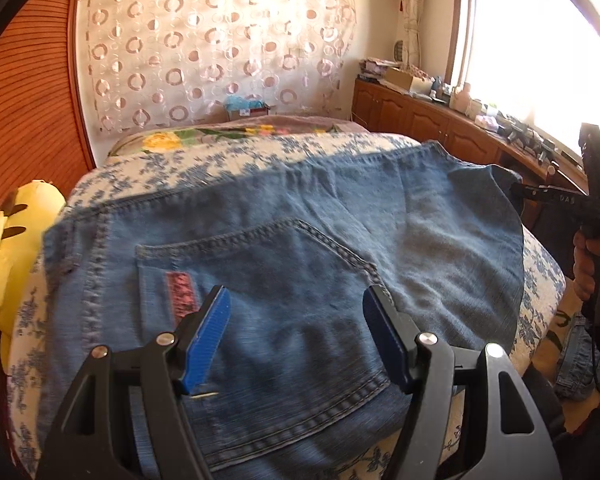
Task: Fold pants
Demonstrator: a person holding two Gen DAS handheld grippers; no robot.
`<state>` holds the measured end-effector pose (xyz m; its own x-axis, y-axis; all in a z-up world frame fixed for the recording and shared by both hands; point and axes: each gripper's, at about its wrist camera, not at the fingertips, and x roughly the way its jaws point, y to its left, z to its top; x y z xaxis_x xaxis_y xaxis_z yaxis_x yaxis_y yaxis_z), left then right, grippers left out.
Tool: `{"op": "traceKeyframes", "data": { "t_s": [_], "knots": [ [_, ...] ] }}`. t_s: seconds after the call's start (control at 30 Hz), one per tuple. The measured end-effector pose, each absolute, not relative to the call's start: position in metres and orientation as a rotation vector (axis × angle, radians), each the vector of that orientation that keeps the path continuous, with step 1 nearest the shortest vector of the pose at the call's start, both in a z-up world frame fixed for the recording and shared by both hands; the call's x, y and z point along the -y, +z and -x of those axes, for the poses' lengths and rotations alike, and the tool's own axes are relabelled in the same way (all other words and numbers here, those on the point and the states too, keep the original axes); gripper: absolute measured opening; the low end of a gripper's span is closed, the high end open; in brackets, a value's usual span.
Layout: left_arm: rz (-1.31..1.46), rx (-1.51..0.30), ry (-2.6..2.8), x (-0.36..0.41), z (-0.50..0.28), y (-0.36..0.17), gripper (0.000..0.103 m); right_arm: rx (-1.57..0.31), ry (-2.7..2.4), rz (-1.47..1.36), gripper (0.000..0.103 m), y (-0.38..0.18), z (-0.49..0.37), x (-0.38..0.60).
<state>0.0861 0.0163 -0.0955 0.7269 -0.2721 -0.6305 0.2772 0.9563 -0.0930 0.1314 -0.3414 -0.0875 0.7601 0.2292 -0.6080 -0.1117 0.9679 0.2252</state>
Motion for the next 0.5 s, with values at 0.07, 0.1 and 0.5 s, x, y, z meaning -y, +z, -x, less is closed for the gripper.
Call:
{"op": "traceKeyframes", "data": {
  "t_s": [0.07, 0.1, 0.5],
  "knots": [
    [-0.006, -0.682, -0.289, -0.024, -0.084, -0.090, 0.069, -0.662, 0.210, -0.175, 0.004, -0.076, -0.132, 0.333],
    [-0.003, -0.674, -0.280, -0.030, -0.083, -0.087, 0.069, -0.652, 0.224, -0.170, 0.004, -0.071, -0.133, 0.326],
    [0.030, -0.627, -0.176, -0.089, -0.072, -0.072, 0.069, -0.599, 0.448, -0.101, 0.004, -0.035, -0.145, 0.215]
  ]
}}
